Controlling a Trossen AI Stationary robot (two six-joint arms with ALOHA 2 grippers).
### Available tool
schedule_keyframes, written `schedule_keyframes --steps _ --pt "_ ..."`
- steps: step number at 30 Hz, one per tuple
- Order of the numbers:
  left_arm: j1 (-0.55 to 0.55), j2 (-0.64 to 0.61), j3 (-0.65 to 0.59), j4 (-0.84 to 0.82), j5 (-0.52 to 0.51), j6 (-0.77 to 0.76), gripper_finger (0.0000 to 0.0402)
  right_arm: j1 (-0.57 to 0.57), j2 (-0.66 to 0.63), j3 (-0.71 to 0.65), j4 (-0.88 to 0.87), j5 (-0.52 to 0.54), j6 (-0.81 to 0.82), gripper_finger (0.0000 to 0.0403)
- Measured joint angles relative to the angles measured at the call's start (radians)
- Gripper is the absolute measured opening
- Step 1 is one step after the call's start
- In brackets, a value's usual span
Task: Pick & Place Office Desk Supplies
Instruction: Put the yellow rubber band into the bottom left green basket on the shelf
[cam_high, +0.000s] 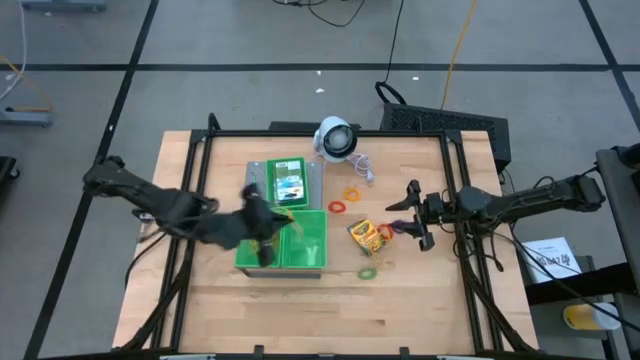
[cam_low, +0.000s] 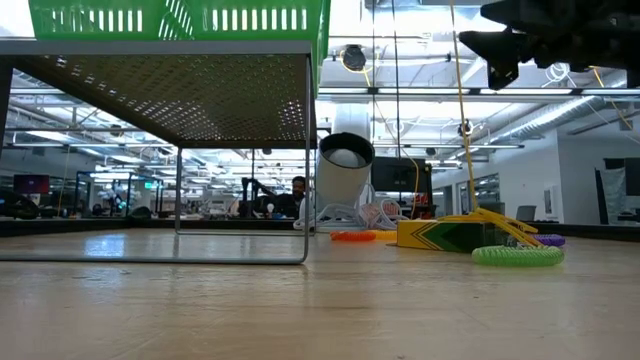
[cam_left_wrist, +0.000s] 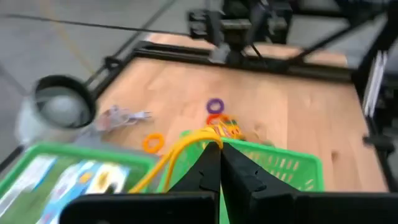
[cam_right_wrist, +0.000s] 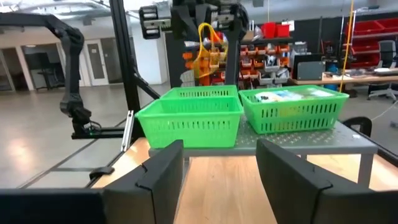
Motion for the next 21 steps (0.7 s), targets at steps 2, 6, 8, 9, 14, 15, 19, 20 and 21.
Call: schedule_keyframes --steps 2,6,8,9,14,15,19,20,21 --pt "-0.056 -0.03 0.002 -0.085 -0.07 -0.107 0.0002 0.0 -0.006 -0.001 0.009 0.0 0.0 0.0189" --pt "-0.17 -0.071 0.0 -0.2 -0.153 -0.305 0.0003 0.0 -0.013 -0.007 0.007 -0.001 0.0 0.0183" --pt "-0.208 -0.081 0.0 -0.244 -0.158 -0.378 0.0002 0.0 -0.013 -0.007 0.008 -0.002 -0.001 0.0181" --pt "-0.222 -0.081 0.0 -0.264 -0.165 -0.416 0.0002 0.0 -0.012 -0.007 0.008 -0.002 -0.001 0.018" --pt "-0.256 -0.081 0.0 -0.38 -0.203 -0.563 0.0006 0.0 -0.011 -0.007 0.008 -0.001 0.0 0.018" --pt "-0.258 -0.079 0.0 -0.408 -0.203 -0.588 0.0005 0.0 -0.011 -0.007 0.008 -0.001 0.0 0.018" --pt "-0.255 -0.074 0.0 -0.481 -0.202 -0.677 0.0004 0.0 -0.011 -0.007 0.007 -0.003 0.0 0.0177" --pt "-0.255 -0.075 0.0 -0.486 -0.195 -0.687 0.0009 0.0 -0.011 -0.007 0.007 -0.003 0.0 0.0176" --pt "-0.256 -0.075 0.0 -0.484 -0.183 -0.692 0.0015 0.0 -0.011 -0.007 0.007 -0.003 0.0 0.0176"
